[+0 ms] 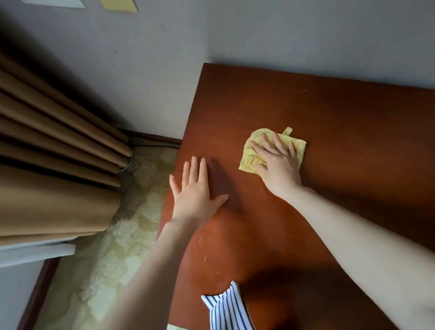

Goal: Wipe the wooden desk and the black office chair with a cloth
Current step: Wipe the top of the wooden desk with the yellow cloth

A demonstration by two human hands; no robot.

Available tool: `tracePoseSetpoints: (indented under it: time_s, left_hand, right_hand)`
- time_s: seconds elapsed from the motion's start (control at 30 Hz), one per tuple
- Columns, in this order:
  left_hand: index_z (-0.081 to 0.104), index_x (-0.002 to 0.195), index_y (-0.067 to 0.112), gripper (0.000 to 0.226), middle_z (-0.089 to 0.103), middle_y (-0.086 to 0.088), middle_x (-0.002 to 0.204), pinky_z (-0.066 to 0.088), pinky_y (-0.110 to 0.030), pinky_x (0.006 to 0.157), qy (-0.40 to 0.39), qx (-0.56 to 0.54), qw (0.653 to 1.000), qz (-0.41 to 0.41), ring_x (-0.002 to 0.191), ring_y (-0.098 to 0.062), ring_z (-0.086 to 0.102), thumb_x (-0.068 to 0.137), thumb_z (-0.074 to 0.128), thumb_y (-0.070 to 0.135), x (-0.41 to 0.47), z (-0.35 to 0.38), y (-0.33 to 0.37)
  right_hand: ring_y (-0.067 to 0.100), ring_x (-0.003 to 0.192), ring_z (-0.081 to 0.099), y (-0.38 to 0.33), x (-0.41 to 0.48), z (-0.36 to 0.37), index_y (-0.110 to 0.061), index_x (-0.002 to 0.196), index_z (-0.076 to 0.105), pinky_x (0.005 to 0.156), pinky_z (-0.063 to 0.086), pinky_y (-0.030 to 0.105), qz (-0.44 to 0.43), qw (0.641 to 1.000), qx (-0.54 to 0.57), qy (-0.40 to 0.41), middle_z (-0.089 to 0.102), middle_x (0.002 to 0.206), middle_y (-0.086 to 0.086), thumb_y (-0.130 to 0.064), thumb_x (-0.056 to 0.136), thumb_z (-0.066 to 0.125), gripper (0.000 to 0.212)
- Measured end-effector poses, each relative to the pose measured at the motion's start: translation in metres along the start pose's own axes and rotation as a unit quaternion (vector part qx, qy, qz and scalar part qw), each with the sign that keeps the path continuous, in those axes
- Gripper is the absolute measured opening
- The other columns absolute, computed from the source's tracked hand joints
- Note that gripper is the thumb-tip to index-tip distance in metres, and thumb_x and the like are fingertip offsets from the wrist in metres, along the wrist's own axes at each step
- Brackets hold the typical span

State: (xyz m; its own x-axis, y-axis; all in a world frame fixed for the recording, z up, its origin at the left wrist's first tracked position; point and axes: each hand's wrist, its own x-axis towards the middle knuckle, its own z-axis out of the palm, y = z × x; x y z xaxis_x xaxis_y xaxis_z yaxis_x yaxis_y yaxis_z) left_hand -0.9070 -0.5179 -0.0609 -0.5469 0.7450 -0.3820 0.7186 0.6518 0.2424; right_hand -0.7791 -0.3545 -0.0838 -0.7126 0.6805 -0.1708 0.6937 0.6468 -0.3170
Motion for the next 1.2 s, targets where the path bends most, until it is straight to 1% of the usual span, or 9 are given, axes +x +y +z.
tracePoseSetpoints:
  time_s: [0.13,0.3,0.4,0.5,0.67,0.83,1.0,1.1,1.2]
  left_hand:
    - [-0.011,0.150,0.016,0.116,-0.016,-0.007,0.158,-0.006,-0.057,0.112,-0.029,0.021,0.999,-0.014,0.145,-0.023,-0.015,0.074,0.056,0.072,0.018,-0.005,-0.016]
    - [-0.019,0.147,0.009,0.134,-0.022,-0.020,0.154,-0.001,-0.057,0.113,-0.050,0.078,0.996,-0.014,0.142,-0.038,-0.018,0.063,0.054,0.083,0.026,-0.002,-0.008]
    - [-0.021,0.146,0.005,0.136,-0.021,-0.026,0.153,0.003,-0.057,0.113,-0.053,0.119,0.991,-0.018,0.142,-0.043,-0.015,0.062,0.050,0.085,0.028,-0.002,-0.003]
    - [-0.022,0.145,0.005,0.135,-0.019,-0.026,0.153,0.002,-0.058,0.113,-0.062,0.153,0.986,-0.028,0.142,-0.043,-0.013,0.063,0.047,0.086,0.026,-0.005,0.000]
    - [-0.019,0.146,0.005,0.135,-0.016,-0.026,0.154,0.000,-0.059,0.112,-0.072,0.167,0.983,-0.041,0.143,-0.042,-0.010,0.062,0.047,0.087,0.027,-0.010,0.007]
    - [-0.019,0.147,0.007,0.135,-0.015,-0.024,0.155,-0.001,-0.060,0.112,-0.063,0.170,0.982,-0.043,0.144,-0.040,-0.010,0.061,0.048,0.087,0.024,-0.009,0.006]
    - [-0.018,0.147,0.010,0.137,-0.015,-0.021,0.156,-0.002,-0.061,0.111,-0.058,0.161,0.984,-0.054,0.144,-0.038,-0.009,0.058,0.051,0.087,0.025,-0.008,0.007]
    - [-0.020,0.147,0.010,0.138,-0.016,-0.021,0.156,-0.003,-0.061,0.111,-0.055,0.168,0.983,-0.058,0.144,-0.037,-0.010,0.057,0.051,0.087,0.027,-0.007,0.007]
    - [-0.021,0.147,0.011,0.138,-0.018,-0.018,0.156,-0.005,-0.063,0.109,-0.054,0.166,0.983,-0.060,0.145,-0.034,-0.011,0.057,0.051,0.087,0.028,-0.007,0.005]
  right_hand:
    - [0.018,0.147,0.001,-0.027,-0.007,0.013,-0.037,0.147,0.025,0.117,-0.003,0.042,-0.020,1.000,-0.013,0.004,0.015,0.158,-0.009,-0.034,0.096,0.048,0.056]
    - [0.017,0.146,0.012,-0.025,-0.044,0.017,-0.032,0.143,0.039,0.118,0.001,0.043,-0.115,0.993,0.017,-0.003,0.029,0.153,-0.007,-0.022,0.090,0.060,0.058]
    - [0.013,0.144,0.011,-0.013,-0.067,0.015,-0.030,0.142,0.041,0.118,0.002,0.041,-0.147,0.989,0.016,-0.024,0.031,0.152,-0.008,-0.015,0.088,0.064,0.060]
    - [0.013,0.143,0.017,0.003,-0.087,0.011,-0.028,0.141,0.043,0.117,0.011,0.042,-0.154,0.988,-0.002,-0.031,0.034,0.150,-0.008,-0.010,0.082,0.069,0.066]
    - [0.016,0.142,0.023,0.030,-0.092,-0.001,-0.025,0.143,0.039,0.116,0.018,0.044,-0.065,0.998,-0.002,0.014,0.034,0.149,-0.007,-0.006,0.082,0.069,0.071]
    - [0.012,0.146,0.005,0.046,-0.052,-0.010,-0.030,0.149,0.021,0.117,0.004,0.039,0.043,0.999,0.004,0.008,0.016,0.156,-0.011,-0.018,0.094,0.055,0.065]
    - [0.016,0.147,0.000,0.042,0.000,-0.012,-0.030,0.150,0.018,0.116,0.000,0.041,0.175,0.983,0.019,0.045,0.010,0.159,-0.009,-0.028,0.098,0.047,0.060]
    - [0.017,0.147,-0.003,0.036,0.029,-0.012,-0.033,0.150,0.016,0.116,-0.002,0.043,0.204,0.977,0.006,0.057,0.007,0.159,-0.010,-0.032,0.098,0.043,0.059]
    - [0.019,0.147,-0.003,0.029,0.059,-0.015,-0.034,0.150,0.016,0.116,-0.002,0.044,0.187,0.981,0.004,0.049,0.007,0.159,-0.010,-0.036,0.098,0.043,0.058]
